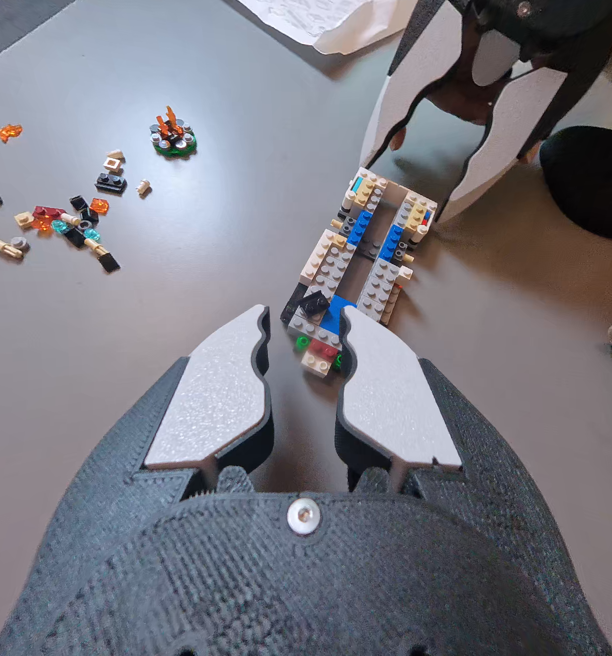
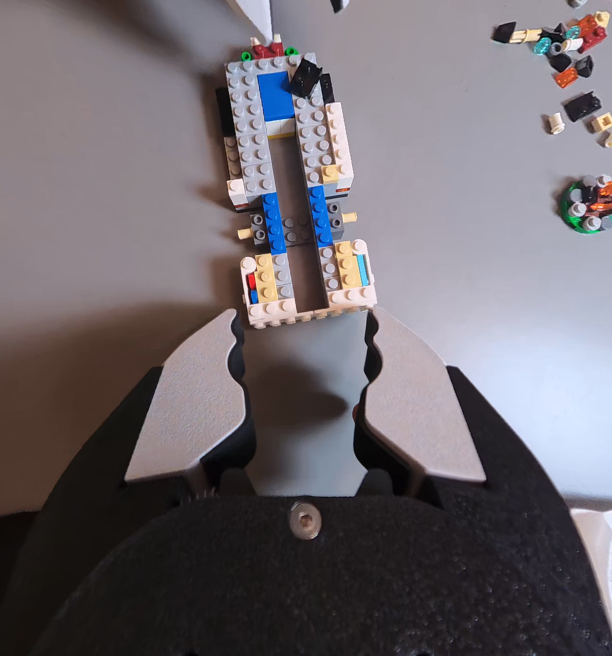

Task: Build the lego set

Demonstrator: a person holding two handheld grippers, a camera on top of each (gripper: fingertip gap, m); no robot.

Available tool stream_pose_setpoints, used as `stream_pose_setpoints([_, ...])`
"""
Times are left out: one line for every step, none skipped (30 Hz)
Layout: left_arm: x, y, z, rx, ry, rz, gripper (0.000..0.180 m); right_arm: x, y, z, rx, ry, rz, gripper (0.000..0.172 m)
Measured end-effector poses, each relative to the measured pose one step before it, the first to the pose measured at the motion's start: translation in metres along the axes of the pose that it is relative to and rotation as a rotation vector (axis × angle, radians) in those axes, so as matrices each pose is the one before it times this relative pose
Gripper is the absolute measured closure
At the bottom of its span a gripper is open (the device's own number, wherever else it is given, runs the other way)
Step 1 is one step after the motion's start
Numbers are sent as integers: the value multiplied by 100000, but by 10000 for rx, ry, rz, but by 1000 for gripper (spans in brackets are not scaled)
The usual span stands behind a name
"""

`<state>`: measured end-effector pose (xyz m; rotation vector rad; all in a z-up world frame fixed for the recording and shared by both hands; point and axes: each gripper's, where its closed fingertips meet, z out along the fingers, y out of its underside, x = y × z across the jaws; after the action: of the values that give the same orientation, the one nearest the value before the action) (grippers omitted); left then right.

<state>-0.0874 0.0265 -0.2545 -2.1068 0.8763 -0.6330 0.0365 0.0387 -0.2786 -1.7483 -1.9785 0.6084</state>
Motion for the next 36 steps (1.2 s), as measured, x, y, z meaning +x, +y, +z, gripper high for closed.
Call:
stream_pose_setpoints([154, 18, -106, -36, 204, 246, 143, 124, 71, 66, -100, 6, -230, 107])
stream_pose_setpoints([188, -16, -96, -32, 226, 249, 144, 112, 63, 47, -91, -36, -203, 108])
stream_pose_setpoints([-27, -5, -60, -79, 108, 156, 144, 93, 16, 43, -74, -78, -163, 109])
stream_pose_setpoints([104, 20, -20, -115, 215, 194, 144, 151, -28, 22, -45, -56, -147, 109])
stream_pose_setpoints([44, -15, 41, -83, 185, 208, 145, 213, -49, 35, -31, -31, -154, 110])
stream_pose_setpoints([-129, 18, 81, -104, 100, 166, 145, 207, -40, 54, -34, -44, -167, 111])
stream_pose_setpoints([-15, 23, 155, -102, 177, 166, 145, 193, -15, 41, -50, -55, -152, 112])
stream_pose_setpoints([3, -11, 207, -73, 165, 160, 145, 175, 2, 45, -62, -62, -122, 112])
stream_pose_setpoints([-63, 25, 257, -113, 111, 131, 146, 152, -23, 46, -48, -62, -99, 112])
stream_pose_setpoints([-79, 101, 265, -162, 89, 118, 148, 173, -42, 56, -32, -30, -70, 112])
stream_pose_setpoints([-30, 99, 258, -153, 113, 137, 149, 151, -15, 62, -39, -27, -50, 112])
stream_pose_setpoints([11, 32, 242, -89, 110, 141, 150, 89, -2, 74, -49, -43, -48, 112])
stream_pose_setpoints([-25, 38, 196, -104, 65, 95, 153, 47, -2, 67, -51, -28, -62, 112])
stream_pose_setpoints([-42, 77, 149, -129, 50, 73, 155, 46, 14, 54, -52, -4, -69, 112])
stream_pose_setpoints([58, 49, 93, -86, 93, 69, 157, 1, 13, 62, -48, -11, -63, 113])
stream_pose_setpoints([50, 28, 62, -54, 69, 34, 160, -17, 9, 40, -31, -25, -59, 113])
stream_pose_setpoints([40, -13, 19, -12, 42, -2, 161, -28, 6, 30, -12, -25, -42, 113])
stream_pose_setpoints([-15, -35, -9, 3, -15, -9, 164, -7, -8, 28, -1, -9, -13, 113])
stream_pose_setpoints([-18, -22, -54, 11, -31, -2, 168, 12, -1, 26, 7, -4, 5, 113])
stream_pose_setpoints([-11, -4, -49, 9, -28, -58, 168, 4, -5, 16, 14, -13, 9, 113])
stream_pose_setpoints([32, 19, -13, 1, -5, -116, 168, 7, -2, 14, 18, -8, 11, 113])
stream_pose_setpoints([25, -10, 5, 44, -13, -109, 168, 6, -7, 28, 17, -3, 12, 113])
stream_pose_setpoints([34, -25, 12, 60, -18, -107, 168, 13, -7, 16, 12, 4, 1, 113])
stream_pose_setpoints([20, 22, 26, 28, -32, -119, 168, 14, -19, 9, 18, 16, -7, 113])
stream_pose_setpoints([22, 8, 27, 33, -29, -95, 169, 8, -32, 6, 12, 10, 0, 113])
stream_pose_setpoints([102, -22, 32, 46, 7, -60, 169, -7, -10, 17, 3, 0, 0, 113])
stream_pose_setpoints([21, -20, 21, 33, -48, -70, 168, -2, -22, 0, 10, 3, -4, 113])
stream_pose_setpoints([22, 5, 37, 10, -38, -68, 167, 5, -39, -1, 22, 3, 0, 113])
stream_pose_setpoints([91, 24, 30, -5, 17, -47, 166, -13, -28, -8, 20, -6, 7, 113])
stream_pose_setpoints([-31, 47, 3, -30, -65, -54, 164, -1, -18, -1, 12, -3, 9, 113])
stream_pose_setpoints([-116, 9, -24, -1, -112, -39, 162, -1, -16, 9, 12, 4, 8, 113])
stream_pose_setpoints([53, -37, -69, 36, 9, -24, 161, -10, -6, 2, 9, 4, 4, 113])
stream_pose_setpoints([44, -57, -94, 39, -7, -41, 161, 6, -1, -1, 5, 14, -1, 113])
stream_pose_setpoints([-32, -69, -137, 50, -51, -22, 160, 3, -12, -7, 7, 19, 2, 113])
stream_pose_setpoints([38, -29, -154, 45, -16, -6, 160, 4, -7, 3, 11, 12, 11, 113])
stream_pose_setpoints([9, 47, -151, 16, -15, -12, 159, -12, 14, 13, 10, 6, 17, 113])
